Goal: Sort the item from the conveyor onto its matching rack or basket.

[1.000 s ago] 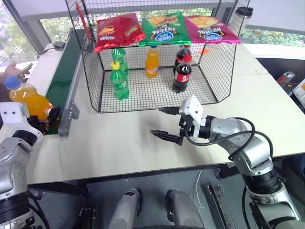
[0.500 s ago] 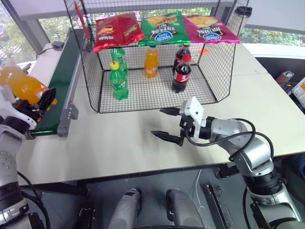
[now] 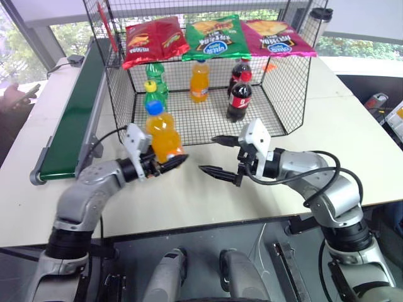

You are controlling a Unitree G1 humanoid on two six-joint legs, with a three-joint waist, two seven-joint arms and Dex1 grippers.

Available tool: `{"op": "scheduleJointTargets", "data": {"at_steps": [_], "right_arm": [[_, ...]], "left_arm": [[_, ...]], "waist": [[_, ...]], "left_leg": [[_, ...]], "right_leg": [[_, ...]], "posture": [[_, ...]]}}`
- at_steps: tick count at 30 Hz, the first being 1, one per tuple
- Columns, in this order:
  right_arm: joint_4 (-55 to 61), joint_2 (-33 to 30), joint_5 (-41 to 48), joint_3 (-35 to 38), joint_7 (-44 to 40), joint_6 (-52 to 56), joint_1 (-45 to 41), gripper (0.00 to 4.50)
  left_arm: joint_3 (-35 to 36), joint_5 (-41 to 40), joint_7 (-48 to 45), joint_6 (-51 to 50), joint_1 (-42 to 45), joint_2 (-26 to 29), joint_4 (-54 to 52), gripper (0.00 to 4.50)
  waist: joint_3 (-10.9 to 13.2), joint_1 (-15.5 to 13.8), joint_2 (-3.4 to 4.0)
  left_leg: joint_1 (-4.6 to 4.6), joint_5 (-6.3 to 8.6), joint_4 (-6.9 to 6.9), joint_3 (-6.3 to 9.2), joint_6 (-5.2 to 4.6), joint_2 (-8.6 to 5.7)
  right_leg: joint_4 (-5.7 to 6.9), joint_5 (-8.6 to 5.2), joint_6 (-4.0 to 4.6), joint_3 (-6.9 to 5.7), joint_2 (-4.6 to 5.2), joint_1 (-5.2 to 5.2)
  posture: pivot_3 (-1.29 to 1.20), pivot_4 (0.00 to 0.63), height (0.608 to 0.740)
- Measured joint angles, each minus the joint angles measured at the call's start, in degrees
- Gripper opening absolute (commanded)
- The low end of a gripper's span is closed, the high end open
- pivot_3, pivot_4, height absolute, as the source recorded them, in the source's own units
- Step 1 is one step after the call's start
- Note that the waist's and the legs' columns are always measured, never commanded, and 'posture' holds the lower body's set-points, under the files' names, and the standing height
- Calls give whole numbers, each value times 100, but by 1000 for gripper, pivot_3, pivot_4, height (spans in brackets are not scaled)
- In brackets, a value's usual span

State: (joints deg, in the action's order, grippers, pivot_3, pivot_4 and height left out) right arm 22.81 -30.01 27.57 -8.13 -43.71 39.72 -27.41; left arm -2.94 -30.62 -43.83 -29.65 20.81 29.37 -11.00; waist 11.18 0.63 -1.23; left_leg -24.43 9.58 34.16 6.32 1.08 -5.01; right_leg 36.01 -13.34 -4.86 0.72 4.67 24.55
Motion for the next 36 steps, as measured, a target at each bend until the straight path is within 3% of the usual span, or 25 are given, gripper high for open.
{"op": "scheduleJointTargets", "data": {"at_steps": [12, 27, 30, 33, 36], "right_arm": [[63, -19, 119, 66, 176, 250, -145, 4500], [71, -10, 206, 64, 236, 261, -234, 4500], [100, 0, 242, 48, 246, 291, -231, 3584], [189, 18, 294, 42, 254, 337, -219, 2155], [201, 17, 317, 73, 265, 331, -204, 2022]], "left_arm": [[-924, 951, -865, 1056, 250, -406, 802, 3004], [-988, 1258, -910, 1228, 296, -784, 871, 3004], [-979, 1259, -900, 1223, 301, -821, 870, 3004], [-946, 1253, -877, 1217, 383, -842, 867, 3004], [-923, 1253, -877, 1217, 406, -857, 867, 3004]], "waist": [[0, -5, 0], [0, -4, 1], [0, -5, 0], [0, -5, 0], [0, -5, 1]], "left_leg": [[0, -1, 1, 1, -2, 0], [0, -1, 2, 2, -3, -1], [0, -1, 3, 2, -3, -1], [0, -2, 3, 3, -3, -1], [1, -1, 4, 2, -3, -2]], "right_leg": [[0, 0, -1, -1, 1, 0], [1, 8, -16, -2, 0, -1], [1, 9, -17, -3, 0, -1], [1, 9, -17, -4, 0, -2], [1, 9, -17, -6, 0, -4]], "posture": [[0, 150, 739], [0, 150, 739], [0, 150, 739], [0, 150, 739], [0, 150, 739]]}}
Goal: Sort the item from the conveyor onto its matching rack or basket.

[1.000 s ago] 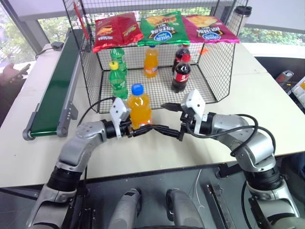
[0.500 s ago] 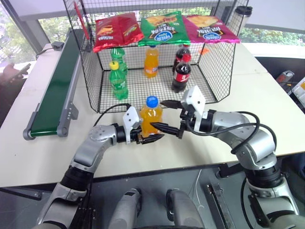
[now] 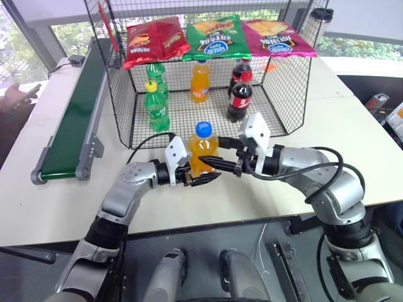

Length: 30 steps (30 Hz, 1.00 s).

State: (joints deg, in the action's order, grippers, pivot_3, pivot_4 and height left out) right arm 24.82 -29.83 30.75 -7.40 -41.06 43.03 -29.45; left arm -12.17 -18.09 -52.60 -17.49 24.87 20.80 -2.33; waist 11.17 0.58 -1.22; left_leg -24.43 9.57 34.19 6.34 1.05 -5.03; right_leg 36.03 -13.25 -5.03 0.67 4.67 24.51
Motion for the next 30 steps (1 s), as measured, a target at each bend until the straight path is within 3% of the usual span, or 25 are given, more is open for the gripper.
{"op": "scheduleJointTargets", "data": {"at_steps": [9, 12, 23, 30], "right_arm": [[22, -5, 41, 20, 32, 39, 49, 2022], [21, -6, 30, 20, 43, 39, 47, 2022], [-42, -14, -51, -10, 133, 64, 40, 2022], [-202, 77, -207, 19, 415, 29, -74, 2022]], "left_arm": [[-16, 15, -19, -72, 1, 0, -8, 3004], [-25, 86, -23, -26, 1, 9, -9, 4464], [-96, 146, -77, -105, -9, 75, -85, 4464], [196, 291, 479, -95, -283, 217, -273, 4464]], "waist": [[0, 1, 0], [0, 0, 0], [0, 1, 0], [0, 9, 1]], "left_leg": [[0, 0, 0, 0, 0, 0], [0, 0, 0, 0, 0, 0], [0, 0, 1, 1, 0, 0], [2, 0, 1, 1, 0, 1]], "right_leg": [[1, 1, -2, -1, -1, 0], [1, 1, -1, -1, -1, 0], [1, 1, -2, -1, -1, 0], [4, 2, -2, 2, -1, 1]], "posture": [[0, 150, 739], [0, 150, 739], [0, 150, 739], [0, 150, 739]]}}
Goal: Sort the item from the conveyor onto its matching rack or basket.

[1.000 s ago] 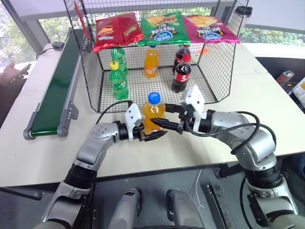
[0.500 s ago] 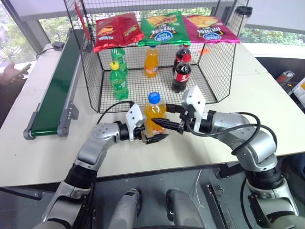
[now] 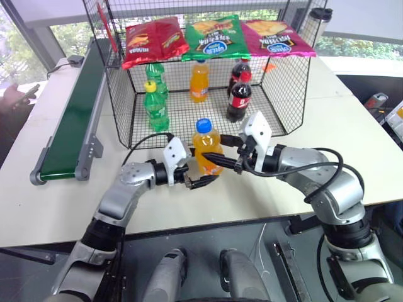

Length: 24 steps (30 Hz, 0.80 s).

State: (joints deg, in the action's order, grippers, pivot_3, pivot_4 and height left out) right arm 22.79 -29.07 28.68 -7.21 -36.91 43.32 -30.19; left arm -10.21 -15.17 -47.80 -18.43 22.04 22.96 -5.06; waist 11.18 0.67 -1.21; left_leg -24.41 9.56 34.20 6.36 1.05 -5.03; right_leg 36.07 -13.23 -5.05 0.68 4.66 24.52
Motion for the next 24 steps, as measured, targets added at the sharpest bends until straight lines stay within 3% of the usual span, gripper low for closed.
{"op": "scheduleJointTargets", "data": {"at_steps": [7, 13, 24], "right_arm": [[-312, 181, -98, 47, 139, -44, -171, 2022], [-983, 533, -556, 80, 651, -339, -519, 2022], [-2860, 1539, -1469, 146, 1612, -1461, -1463, 2022]], "left_arm": [[488, 382, 811, 227, -404, 177, 88, 4464], [939, 314, 1443, 151, -666, -68, -229, 4464], [1034, 620, 2450, 154, -1191, -326, -1079, 4464]], "waist": [[0, -5, 0], [0, -9, 0], [1, 20, 3]], "left_leg": [[0, 0, 0, -1, 0, 0], [0, 0, 2, -1, 0, -1], [4, -1, -1, -7, 1, -1]], "right_leg": [[0, 1, -1, 0, 0, 0], [2, 2, -2, -1, 0, 0], [11, 5, -4, 2, -14, 6]], "posture": [[0, 150, 739], [0, 150, 739], [0, 150, 739]]}}
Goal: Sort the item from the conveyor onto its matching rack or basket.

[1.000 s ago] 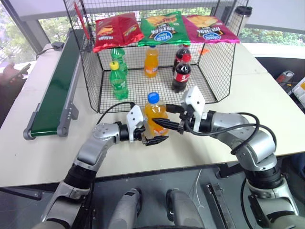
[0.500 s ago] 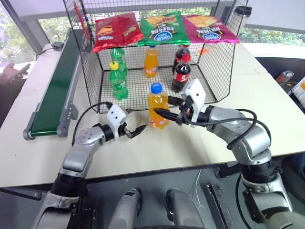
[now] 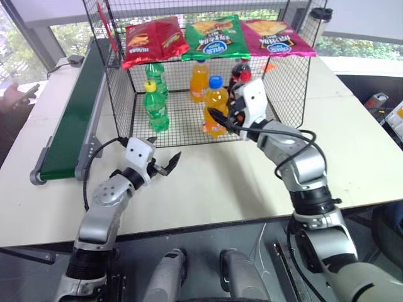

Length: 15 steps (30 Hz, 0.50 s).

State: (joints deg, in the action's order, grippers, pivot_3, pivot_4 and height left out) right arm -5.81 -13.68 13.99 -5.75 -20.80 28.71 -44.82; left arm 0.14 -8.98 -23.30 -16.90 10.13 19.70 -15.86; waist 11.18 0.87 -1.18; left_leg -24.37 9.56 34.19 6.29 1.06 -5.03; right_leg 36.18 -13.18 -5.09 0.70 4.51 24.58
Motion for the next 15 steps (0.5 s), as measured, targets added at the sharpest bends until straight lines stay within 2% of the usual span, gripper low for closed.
{"op": "scheduleJointTargets", "data": {"at_steps": [8, 15], "right_arm": [[-1770, 608, -484, 3, 249, -1206, -606, 2022], [-3329, 833, -759, 5, 214, -2232, -1149, 2022]], "left_arm": [[-163, 378, 489, -43, -312, -234, -221, 4464], [-155, 462, 653, -289, -285, -319, -321, 4464]], "waist": [[0, -3, 1], [0, 4, 2]], "left_leg": [[1, 0, -2, -3, 0, -2], [3, 0, -2, -2, 1, -2]], "right_leg": [[2, 1, -2, 1, -7, 1], [4, 1, -1, 0, -10, 1]], "posture": [[0, 150, 739], [0, 150, 739]]}}
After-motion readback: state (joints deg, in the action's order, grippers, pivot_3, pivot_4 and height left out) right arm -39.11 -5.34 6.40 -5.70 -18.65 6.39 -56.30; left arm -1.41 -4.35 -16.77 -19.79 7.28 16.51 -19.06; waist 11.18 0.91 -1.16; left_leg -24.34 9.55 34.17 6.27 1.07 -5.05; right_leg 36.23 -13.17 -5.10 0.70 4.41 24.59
